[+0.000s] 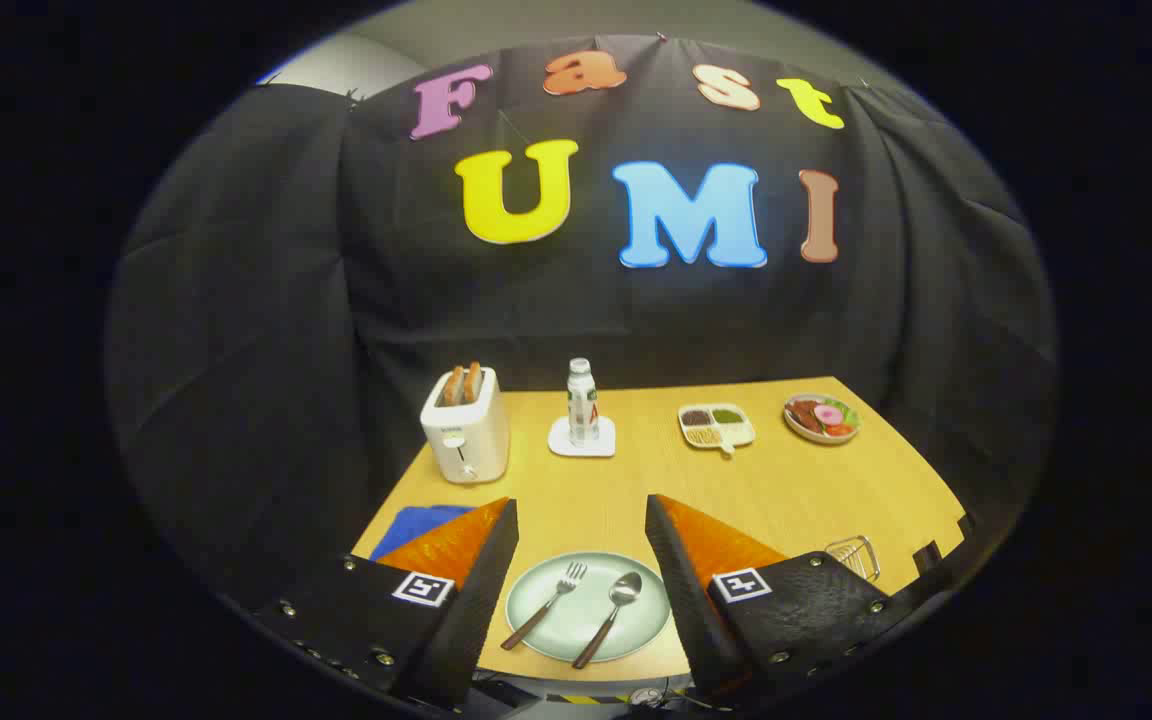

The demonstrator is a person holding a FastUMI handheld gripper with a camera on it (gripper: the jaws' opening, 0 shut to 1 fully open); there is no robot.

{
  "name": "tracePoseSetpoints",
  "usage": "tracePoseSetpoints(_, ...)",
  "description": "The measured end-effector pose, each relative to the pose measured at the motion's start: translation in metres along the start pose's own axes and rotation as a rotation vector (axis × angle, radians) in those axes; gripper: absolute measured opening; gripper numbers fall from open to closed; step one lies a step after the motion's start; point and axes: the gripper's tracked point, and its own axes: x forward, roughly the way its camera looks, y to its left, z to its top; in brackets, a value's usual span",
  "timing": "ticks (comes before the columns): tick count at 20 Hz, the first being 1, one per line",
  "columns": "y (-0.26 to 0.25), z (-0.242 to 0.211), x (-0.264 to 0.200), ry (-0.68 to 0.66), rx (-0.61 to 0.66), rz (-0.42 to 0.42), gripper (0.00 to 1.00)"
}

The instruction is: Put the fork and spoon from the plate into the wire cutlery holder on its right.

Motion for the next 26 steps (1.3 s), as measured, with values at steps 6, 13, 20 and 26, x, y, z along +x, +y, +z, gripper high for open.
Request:
tracePoseSetpoints(6,-0.013,-0.090,0.055,0.254,0.060,-0.077,0.78)
tracePoseSetpoints(13,-0.013,-0.180,0.097,0.509,0.064,-0.124,0.71)
tracePoseSetpoints(20,-0.014,-0.239,0.111,0.702,0.083,-0.158,0.71)
tracePoseSetpoints(26,-0.013,-0.248,0.117,0.742,0.074,-0.147,0.52)
